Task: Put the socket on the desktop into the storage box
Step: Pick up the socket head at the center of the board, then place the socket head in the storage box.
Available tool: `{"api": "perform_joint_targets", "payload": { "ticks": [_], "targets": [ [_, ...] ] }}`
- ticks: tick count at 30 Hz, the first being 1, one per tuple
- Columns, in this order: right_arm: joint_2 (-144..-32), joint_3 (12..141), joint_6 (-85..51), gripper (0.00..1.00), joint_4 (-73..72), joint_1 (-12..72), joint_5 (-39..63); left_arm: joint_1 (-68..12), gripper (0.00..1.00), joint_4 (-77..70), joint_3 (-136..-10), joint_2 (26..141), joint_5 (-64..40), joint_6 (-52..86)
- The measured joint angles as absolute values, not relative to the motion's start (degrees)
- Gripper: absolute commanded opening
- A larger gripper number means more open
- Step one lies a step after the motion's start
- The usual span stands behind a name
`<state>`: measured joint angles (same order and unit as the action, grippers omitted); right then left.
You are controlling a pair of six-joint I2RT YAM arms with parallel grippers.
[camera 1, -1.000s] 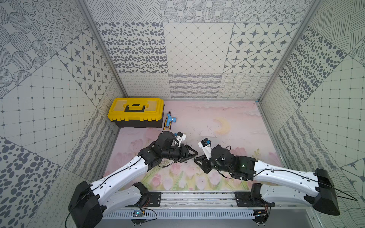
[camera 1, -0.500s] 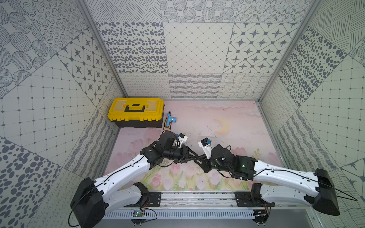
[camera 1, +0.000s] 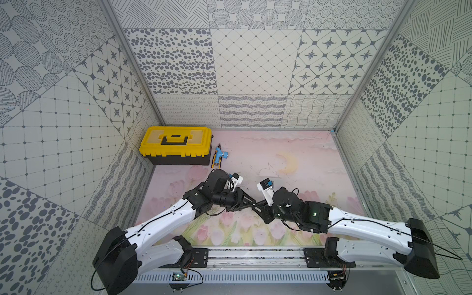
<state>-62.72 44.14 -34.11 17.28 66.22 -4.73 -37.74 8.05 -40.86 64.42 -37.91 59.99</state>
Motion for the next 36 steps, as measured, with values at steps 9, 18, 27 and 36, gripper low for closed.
{"api": "perform_joint_targets", "payload": {
  "ticks": [9,18,27,36],
  "targets": [
    [-60.2,43.9,-34.9,0.67,16.9,65.8,-8.5,-37.8,0.00,9.8,-41.3,62.8,-32.8,60.3],
    [-51.7,42.6,-43.7,0.66,30.0,54.4,-18.6,-37.8,0.00,13.9,-43.1,60.2,-23.0,59.2],
    [-49.2,42.6,-47.6,0.53,44.3,39.4,-15.9,-37.8,0.00,17.3,-48.1,64.4,-16.5,56.5],
    [-49.1,42.6,-45.9,0.28,48.5,33.2,-11.4,-41.6,0.00,19.1,-56.5,72.4,-12.4,53.2]
  ]
}}
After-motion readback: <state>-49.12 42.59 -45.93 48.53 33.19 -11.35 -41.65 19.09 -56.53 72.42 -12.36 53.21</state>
